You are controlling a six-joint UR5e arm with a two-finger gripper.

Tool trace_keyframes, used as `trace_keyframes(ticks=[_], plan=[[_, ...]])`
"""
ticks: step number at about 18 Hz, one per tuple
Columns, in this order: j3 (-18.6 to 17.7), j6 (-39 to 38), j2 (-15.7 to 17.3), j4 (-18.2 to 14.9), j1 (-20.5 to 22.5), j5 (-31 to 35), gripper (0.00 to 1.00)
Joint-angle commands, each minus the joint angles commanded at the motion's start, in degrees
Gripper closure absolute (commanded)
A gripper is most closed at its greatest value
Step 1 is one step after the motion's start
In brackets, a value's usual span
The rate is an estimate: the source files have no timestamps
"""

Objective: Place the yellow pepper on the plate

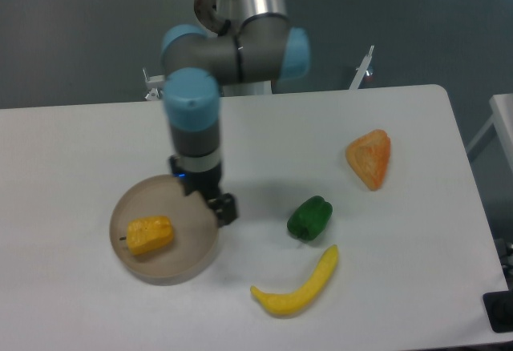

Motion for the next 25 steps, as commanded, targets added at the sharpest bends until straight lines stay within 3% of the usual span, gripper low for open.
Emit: trace_keyframes(ticks=[7,10,12,16,25], plan=[[0.1,10.5,-0.1,-1.0,9.3,-1.8,0.00],[0.0,18.4,0.0,-6.7,14.9,-3.1,0.00],[-1.2,19.3,0.3,-7.5,17.0,-3.0,0.00],[-1.5,19.7,0.3,-7.8,17.1,1.3,0.00],[-1.6,22.4,0.9,-7.9,17.9,3.8,0.00]])
